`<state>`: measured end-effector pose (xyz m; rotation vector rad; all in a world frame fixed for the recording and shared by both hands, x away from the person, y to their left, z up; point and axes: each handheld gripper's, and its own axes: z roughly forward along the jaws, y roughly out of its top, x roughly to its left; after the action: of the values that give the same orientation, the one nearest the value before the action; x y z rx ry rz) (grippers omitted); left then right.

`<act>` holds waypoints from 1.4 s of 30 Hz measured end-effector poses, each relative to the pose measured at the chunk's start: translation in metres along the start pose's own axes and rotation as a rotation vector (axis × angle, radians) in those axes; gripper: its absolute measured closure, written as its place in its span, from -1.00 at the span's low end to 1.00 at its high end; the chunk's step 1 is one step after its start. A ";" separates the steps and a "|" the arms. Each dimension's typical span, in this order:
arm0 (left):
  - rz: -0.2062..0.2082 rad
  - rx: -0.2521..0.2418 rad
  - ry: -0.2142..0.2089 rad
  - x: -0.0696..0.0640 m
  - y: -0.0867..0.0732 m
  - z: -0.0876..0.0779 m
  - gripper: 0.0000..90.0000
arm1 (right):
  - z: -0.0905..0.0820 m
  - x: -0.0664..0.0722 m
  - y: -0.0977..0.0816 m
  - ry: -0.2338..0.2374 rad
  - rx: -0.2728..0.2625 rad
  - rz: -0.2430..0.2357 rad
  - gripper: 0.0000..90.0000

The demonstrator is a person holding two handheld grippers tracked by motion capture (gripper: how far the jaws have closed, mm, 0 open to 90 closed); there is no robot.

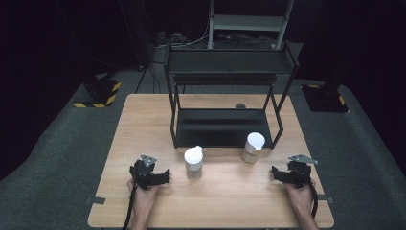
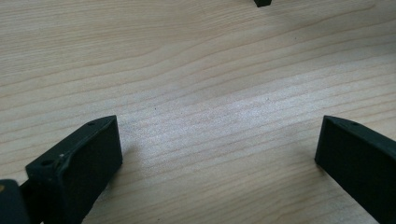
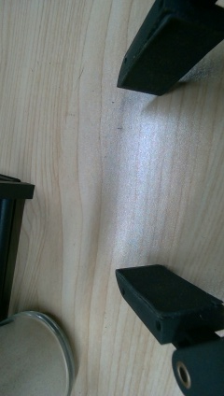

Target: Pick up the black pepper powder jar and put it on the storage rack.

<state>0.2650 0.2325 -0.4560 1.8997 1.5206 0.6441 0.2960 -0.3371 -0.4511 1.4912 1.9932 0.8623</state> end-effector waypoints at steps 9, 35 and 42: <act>0.002 0.001 -0.002 0.000 0.000 0.000 -0.98 | 0.000 0.000 0.000 0.000 0.001 0.000 -0.83; 0.109 -0.018 -0.256 -0.020 -0.011 -0.012 -0.98 | 0.000 0.001 0.000 -0.005 -0.001 0.003 -0.82; 0.149 -0.049 -0.306 -0.028 -0.007 -0.006 -0.96 | 0.000 0.002 0.000 -0.007 -0.001 0.006 -0.82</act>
<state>0.2495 0.2069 -0.4566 1.9819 1.1708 0.4260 0.2950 -0.3355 -0.4512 1.4981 1.9848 0.8591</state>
